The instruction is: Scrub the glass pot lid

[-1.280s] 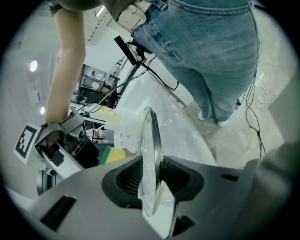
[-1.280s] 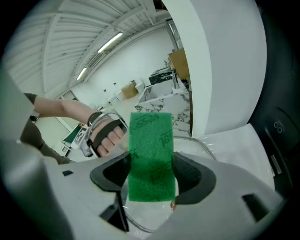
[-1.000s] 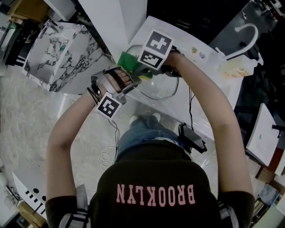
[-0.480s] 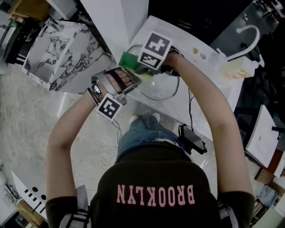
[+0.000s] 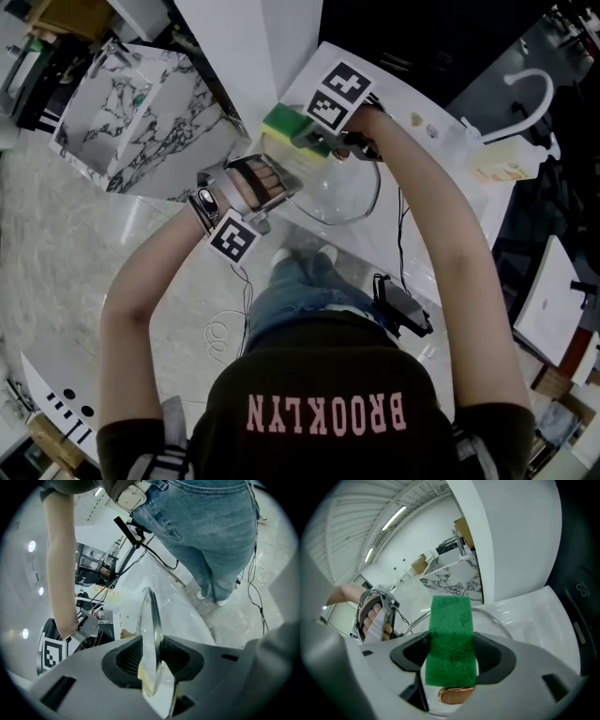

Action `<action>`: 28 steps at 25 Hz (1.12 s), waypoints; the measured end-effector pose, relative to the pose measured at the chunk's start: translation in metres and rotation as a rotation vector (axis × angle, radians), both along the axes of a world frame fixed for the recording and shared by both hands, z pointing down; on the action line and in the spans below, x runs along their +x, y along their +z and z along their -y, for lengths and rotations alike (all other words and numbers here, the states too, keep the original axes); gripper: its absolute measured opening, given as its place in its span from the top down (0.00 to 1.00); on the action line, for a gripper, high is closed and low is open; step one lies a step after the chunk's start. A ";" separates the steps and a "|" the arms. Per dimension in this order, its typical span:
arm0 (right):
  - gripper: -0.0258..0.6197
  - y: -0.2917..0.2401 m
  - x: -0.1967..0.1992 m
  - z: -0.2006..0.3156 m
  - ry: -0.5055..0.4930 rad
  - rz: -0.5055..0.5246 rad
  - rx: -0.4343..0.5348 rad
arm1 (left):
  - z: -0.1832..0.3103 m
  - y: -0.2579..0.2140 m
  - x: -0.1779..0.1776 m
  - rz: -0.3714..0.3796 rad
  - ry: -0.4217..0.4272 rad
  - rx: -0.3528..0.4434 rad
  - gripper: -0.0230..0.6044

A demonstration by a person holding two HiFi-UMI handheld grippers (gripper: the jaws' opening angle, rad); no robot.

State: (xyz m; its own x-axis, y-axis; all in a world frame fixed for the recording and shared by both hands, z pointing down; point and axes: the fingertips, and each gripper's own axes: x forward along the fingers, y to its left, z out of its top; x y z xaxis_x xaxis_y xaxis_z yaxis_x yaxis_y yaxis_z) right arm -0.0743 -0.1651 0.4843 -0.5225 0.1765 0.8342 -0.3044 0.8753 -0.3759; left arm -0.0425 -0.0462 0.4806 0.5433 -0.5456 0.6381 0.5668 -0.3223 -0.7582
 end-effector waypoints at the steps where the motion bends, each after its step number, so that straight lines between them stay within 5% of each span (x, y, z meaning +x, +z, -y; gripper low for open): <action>1: 0.53 0.001 0.000 0.002 0.009 0.002 -0.004 | 0.000 0.001 0.000 0.001 -0.001 -0.002 0.78; 10: 0.53 0.016 0.001 0.020 0.036 -0.036 -0.045 | -0.004 0.007 -0.004 0.003 -0.033 -0.042 0.77; 28: 0.53 0.069 0.068 0.071 0.525 -0.144 -0.306 | -0.005 0.011 -0.003 -0.004 -0.056 -0.090 0.77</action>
State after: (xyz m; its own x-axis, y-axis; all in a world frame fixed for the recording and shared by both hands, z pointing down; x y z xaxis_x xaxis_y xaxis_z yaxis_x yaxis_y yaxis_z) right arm -0.0059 -0.2363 0.5529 -0.4905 0.1684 0.8550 -0.7310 0.4545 -0.5089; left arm -0.0459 -0.0413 0.4913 0.5168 -0.5154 0.6836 0.5429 -0.4202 -0.7271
